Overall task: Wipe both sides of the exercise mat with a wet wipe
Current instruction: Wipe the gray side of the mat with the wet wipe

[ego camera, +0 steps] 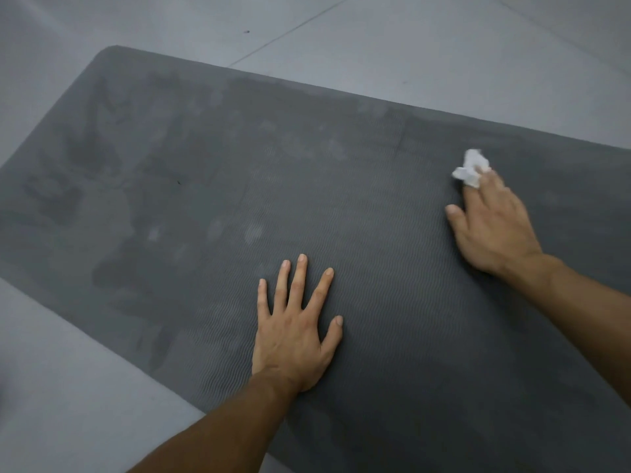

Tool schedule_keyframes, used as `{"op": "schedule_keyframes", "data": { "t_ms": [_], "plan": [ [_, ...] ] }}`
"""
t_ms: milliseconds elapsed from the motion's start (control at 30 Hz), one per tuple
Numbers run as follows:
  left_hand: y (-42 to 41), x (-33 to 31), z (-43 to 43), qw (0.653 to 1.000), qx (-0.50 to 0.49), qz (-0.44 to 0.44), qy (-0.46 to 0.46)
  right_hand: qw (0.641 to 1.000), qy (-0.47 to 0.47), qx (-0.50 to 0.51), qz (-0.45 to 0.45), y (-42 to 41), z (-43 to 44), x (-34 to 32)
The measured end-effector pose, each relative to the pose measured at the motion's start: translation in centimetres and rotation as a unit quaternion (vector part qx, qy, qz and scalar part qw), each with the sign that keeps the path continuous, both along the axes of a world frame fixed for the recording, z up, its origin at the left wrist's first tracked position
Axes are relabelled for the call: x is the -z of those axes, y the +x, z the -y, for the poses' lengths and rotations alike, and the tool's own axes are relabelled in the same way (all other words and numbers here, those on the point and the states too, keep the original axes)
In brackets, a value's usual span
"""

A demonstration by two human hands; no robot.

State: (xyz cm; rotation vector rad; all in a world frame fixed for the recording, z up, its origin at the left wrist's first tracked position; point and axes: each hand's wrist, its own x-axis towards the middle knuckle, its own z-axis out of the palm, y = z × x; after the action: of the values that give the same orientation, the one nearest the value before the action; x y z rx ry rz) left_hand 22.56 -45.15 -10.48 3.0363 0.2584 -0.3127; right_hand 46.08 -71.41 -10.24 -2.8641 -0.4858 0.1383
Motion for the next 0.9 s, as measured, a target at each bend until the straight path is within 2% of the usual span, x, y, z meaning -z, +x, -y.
{"op": "schedule_keyframes", "data": {
  "t_ms": [233, 333, 433, 667, 900],
  "plan": [
    [0.0, 0.0, 0.1, 1.000, 0.000, 0.003, 0.004, 0.986, -0.003, -0.168, -0.015, -6.5, -7.2, 0.2],
    [0.0, 0.1, 0.1, 1.000, -0.001, 0.004, 0.006, 0.961, -0.013, -0.276, -0.006, -9.1, -8.0, 0.0],
    [0.1, 0.0, 0.1, 1.000, 0.001, 0.003, 0.007, 0.951, -0.041, -0.306, 0.011, -9.5, -6.5, 0.1],
    [0.0, 0.0, 0.0, 1.000, 0.002, 0.005, 0.000, 0.992, -0.046, -0.117, 0.020, -5.5, -0.3, 0.4],
    [0.0, 0.1, 0.0, 1.000, 0.003, 0.007, -0.002, 0.996, -0.016, 0.090, 0.004, -1.7, 6.3, -0.3]
  ]
}}
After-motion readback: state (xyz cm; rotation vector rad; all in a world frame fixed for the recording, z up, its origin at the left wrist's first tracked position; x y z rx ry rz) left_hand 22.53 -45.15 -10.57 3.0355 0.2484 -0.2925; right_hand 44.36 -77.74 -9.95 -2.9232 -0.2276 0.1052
